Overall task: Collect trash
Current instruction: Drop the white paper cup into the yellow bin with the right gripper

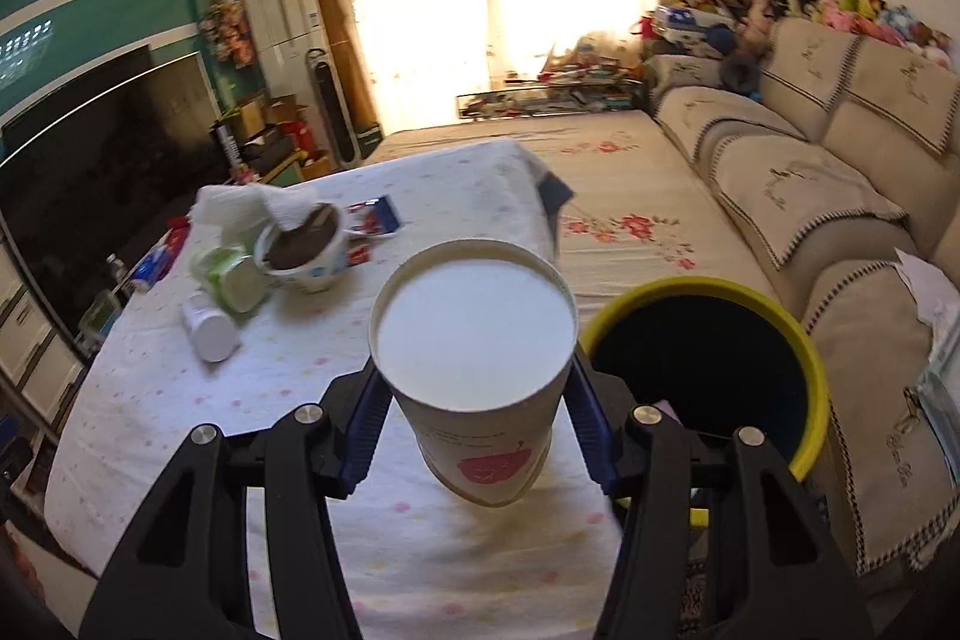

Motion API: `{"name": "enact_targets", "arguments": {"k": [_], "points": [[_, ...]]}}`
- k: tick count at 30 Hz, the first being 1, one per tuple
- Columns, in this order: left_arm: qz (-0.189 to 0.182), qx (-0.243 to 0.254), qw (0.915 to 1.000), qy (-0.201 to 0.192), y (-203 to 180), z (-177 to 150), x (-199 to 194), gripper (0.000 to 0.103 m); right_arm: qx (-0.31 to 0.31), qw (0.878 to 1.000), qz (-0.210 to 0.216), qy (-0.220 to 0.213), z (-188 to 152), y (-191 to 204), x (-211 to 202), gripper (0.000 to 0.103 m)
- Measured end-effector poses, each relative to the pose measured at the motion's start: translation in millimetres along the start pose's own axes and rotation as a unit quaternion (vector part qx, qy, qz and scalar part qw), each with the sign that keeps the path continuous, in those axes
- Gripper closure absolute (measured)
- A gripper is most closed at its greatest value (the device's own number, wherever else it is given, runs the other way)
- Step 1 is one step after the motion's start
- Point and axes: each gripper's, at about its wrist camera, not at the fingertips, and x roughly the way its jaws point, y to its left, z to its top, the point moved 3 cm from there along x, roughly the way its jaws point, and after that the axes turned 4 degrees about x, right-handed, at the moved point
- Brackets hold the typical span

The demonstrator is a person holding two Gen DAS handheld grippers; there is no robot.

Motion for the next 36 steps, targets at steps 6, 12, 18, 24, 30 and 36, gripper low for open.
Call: {"name": "enact_targets", "arguments": {"k": [6,12,18,24,30,36], "points": [[-0.002,0.018,0.9998,0.009,-18.0,1.5,6.9,0.005,0.057,0.996,-0.065,0.000,-2.3,-80.6,10.5,0.051],[-0.002,0.030,0.9993,0.024,-30.5,2.6,17.2,0.005,0.080,0.992,-0.091,0.012,-7.2,-119.4,32.6,0.050],[-0.007,0.042,0.9983,0.040,-44.5,1.8,32.2,0.005,0.085,0.991,-0.106,0.017,-10.4,-126.8,47.9,0.033],[-0.019,0.053,0.9968,0.057,-56.7,-1.1,49.8,0.005,0.088,0.991,-0.101,0.015,-12.8,-126.7,47.0,0.033],[-0.027,0.060,0.9959,0.063,-60.1,4.1,71.1,0.005,0.089,0.992,-0.091,0.018,-15.4,-121.4,45.5,0.032],[-0.037,0.085,0.9941,0.056,-60.9,27.2,102.8,0.005,0.082,0.993,-0.084,0.027,-17.4,-112.4,49.0,0.032]]}}
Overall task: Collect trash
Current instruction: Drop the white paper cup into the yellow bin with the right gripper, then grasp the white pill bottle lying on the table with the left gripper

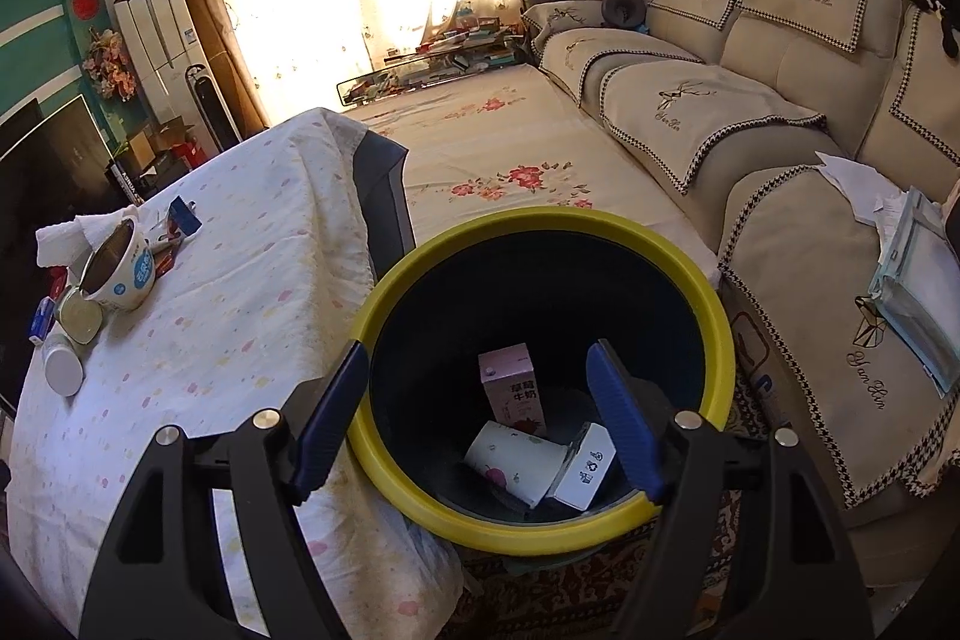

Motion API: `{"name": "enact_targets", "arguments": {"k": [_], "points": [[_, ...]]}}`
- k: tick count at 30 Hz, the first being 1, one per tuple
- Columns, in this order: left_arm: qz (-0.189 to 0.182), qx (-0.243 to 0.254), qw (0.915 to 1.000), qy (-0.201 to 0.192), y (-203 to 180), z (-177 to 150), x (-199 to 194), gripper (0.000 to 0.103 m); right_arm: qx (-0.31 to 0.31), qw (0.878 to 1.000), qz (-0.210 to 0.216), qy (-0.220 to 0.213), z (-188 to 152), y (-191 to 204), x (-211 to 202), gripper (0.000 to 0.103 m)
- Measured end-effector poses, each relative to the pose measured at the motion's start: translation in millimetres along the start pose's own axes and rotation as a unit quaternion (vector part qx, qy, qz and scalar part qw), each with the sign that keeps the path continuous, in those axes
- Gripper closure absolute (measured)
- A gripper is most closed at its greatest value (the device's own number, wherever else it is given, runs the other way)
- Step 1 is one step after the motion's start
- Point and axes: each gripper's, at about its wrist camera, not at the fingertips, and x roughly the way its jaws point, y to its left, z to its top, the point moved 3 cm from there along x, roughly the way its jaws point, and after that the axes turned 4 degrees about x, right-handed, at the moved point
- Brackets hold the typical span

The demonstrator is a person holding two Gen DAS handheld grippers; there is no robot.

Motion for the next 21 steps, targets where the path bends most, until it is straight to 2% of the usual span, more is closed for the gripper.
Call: {"name": "enact_targets", "arguments": {"k": [5,10,16,21], "points": [[-0.026,0.034,0.9991,0.000,11.5,27.9,30.2,0.005,-0.004,1.000,0.007,0.006,-1.8,6.4,1.5,0.032],[-0.071,0.020,0.9972,0.008,33.1,47.7,57.7,0.005,-0.007,1.000,0.007,0.009,-1.4,12.1,3.2,0.032],[-0.107,0.032,0.9937,0.010,42.8,64.1,85.0,0.005,-0.013,1.000,0.005,0.018,-2.3,17.4,11.0,0.032],[-0.109,0.060,0.9920,0.021,41.7,68.3,104.7,0.005,-0.016,1.000,0.002,0.024,-2.2,19.9,16.0,0.032]]}}
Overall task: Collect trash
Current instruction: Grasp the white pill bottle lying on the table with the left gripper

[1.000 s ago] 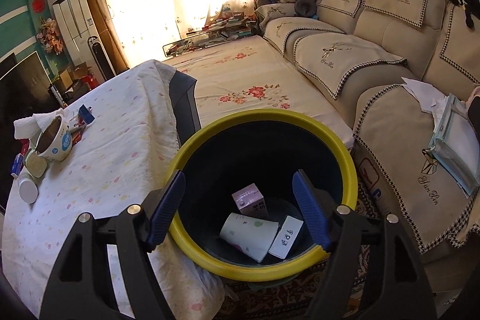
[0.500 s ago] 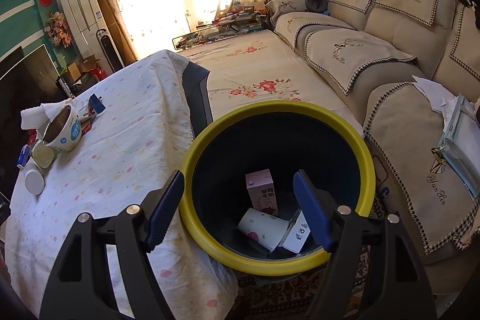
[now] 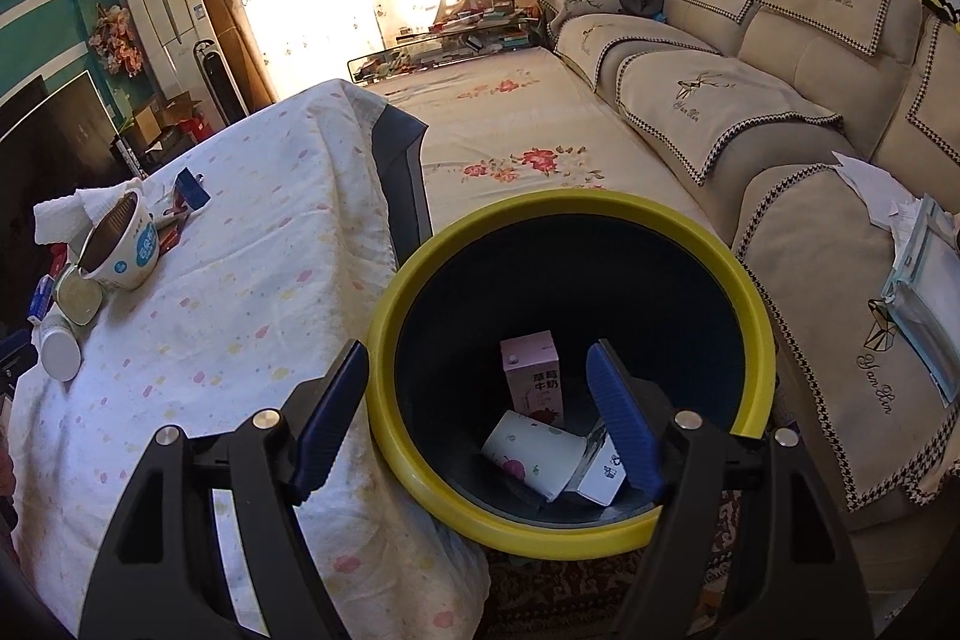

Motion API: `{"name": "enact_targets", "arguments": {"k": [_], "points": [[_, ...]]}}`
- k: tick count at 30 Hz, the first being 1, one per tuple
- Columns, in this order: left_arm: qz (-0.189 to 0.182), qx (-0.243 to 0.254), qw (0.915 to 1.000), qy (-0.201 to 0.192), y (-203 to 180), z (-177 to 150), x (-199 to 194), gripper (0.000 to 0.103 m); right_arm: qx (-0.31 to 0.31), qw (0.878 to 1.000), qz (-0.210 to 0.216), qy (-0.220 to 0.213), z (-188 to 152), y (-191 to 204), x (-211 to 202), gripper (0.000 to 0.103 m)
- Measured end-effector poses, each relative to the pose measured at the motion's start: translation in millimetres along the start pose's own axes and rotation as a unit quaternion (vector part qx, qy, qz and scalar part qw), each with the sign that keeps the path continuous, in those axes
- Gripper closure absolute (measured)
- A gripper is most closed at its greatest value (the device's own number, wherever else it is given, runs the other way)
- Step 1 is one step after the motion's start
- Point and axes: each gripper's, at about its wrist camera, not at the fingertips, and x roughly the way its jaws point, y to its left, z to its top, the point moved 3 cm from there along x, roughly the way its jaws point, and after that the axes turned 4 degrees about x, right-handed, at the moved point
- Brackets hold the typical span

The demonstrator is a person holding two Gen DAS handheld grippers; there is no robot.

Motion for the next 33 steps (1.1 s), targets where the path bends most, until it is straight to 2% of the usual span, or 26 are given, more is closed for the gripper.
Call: {"name": "enact_targets", "arguments": {"k": [17,18,20,21,28,33], "points": [[-0.009,0.037,0.9987,0.034,-0.2,6.0,45.5,0.005,-0.004,1.000,-0.004,0.014,0.0,6.7,9.5,0.032],[-0.006,0.040,0.9985,0.036,-0.9,6.9,48.5,0.007,-0.004,1.000,-0.004,0.014,0.0,6.7,9.4,0.032],[-0.007,0.041,0.9981,0.046,-3.6,6.4,53.4,0.018,-0.003,1.000,-0.003,0.014,0.4,6.8,8.8,0.032],[-0.006,0.040,0.9981,0.046,-4.4,6.4,54.0,0.017,-0.003,1.000,-0.003,0.014,0.6,6.6,8.3,0.032],[0.002,0.036,0.9981,0.050,-18.3,2.3,41.0,0.018,0.002,1.000,0.001,0.009,-0.9,1.5,0.6,0.032],[-0.018,0.062,0.9971,0.039,-61.4,1.8,14.0,0.018,0.009,1.000,-0.003,0.002,-2.1,-11.2,-9.9,0.032]]}}
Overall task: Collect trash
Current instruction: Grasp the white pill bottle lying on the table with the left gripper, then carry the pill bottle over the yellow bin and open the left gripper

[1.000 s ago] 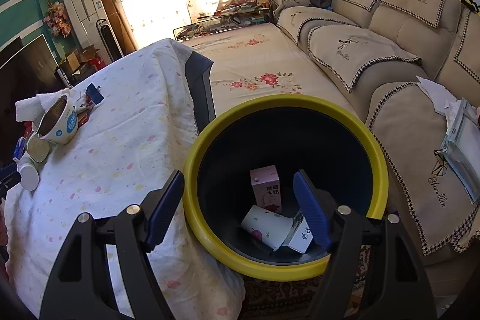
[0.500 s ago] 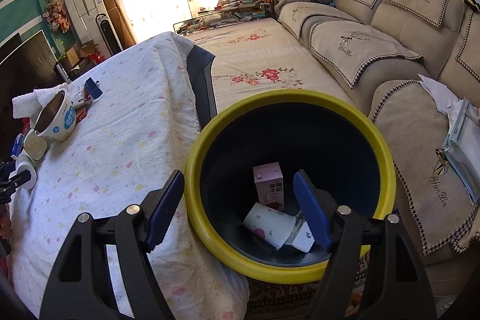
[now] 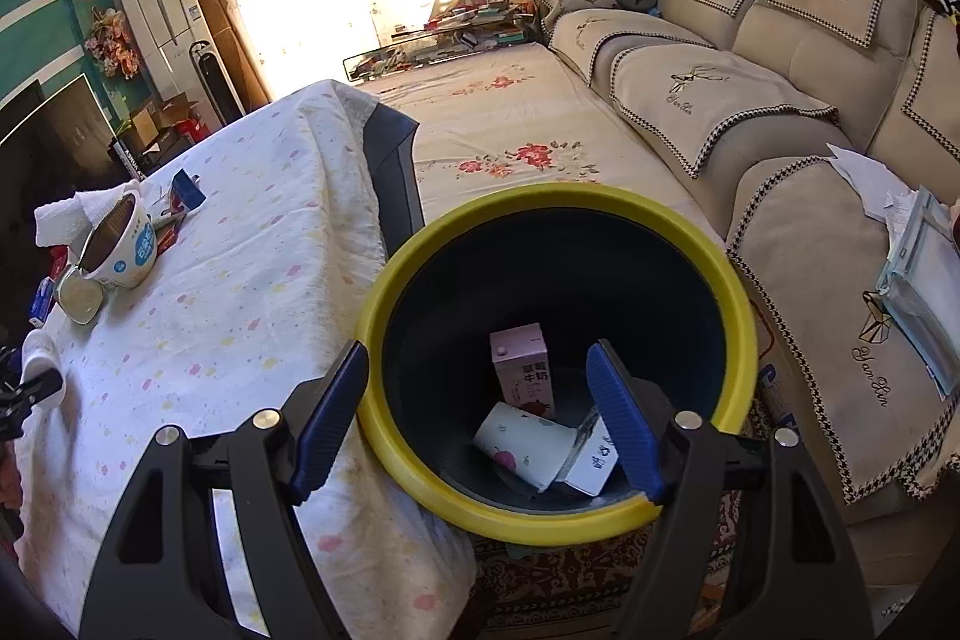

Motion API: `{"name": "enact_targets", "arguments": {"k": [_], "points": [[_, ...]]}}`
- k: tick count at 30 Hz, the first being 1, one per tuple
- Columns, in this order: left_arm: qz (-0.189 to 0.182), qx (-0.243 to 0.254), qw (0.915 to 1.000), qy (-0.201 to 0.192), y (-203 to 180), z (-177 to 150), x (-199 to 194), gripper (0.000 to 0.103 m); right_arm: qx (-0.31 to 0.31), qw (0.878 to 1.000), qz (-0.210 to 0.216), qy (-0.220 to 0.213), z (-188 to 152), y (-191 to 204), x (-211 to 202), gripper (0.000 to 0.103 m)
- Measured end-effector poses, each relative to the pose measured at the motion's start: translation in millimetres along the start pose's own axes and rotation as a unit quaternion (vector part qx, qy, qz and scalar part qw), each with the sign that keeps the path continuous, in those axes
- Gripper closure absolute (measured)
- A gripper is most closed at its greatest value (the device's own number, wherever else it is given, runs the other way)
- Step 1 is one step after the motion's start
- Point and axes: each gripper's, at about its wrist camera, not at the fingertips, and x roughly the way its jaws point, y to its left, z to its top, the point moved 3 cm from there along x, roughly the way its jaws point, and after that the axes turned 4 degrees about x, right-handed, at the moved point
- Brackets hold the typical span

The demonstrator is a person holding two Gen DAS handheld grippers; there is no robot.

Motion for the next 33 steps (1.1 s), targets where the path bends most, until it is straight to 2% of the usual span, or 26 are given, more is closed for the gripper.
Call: {"name": "enact_targets", "arguments": {"k": [5,10,20,26,33], "points": [[-0.039,0.045,0.9981,-0.017,-66.5,21.9,-19.1,0.018,0.016,1.000,-0.016,-0.016,0.6,-22.5,-16.6,0.032],[-0.083,0.089,0.9921,-0.033,-143.7,46.4,-31.0,0.017,0.033,0.998,-0.034,-0.038,3.0,-48.2,-34.9,0.032],[-0.139,0.154,0.9778,-0.028,-271.2,102.1,0.3,0.017,0.070,0.995,-0.049,-0.056,-1.2,-102.8,-55.4,0.032],[-0.146,0.167,0.9749,-0.018,-318.1,129.2,35.1,0.017,0.089,0.992,-0.060,-0.062,-4.1,-130.0,-61.2,0.032],[-0.149,0.164,0.9751,-0.010,-336.8,150.8,66.8,0.017,0.101,0.991,-0.063,-0.059,-7.2,-143.5,-58.5,0.030]]}}
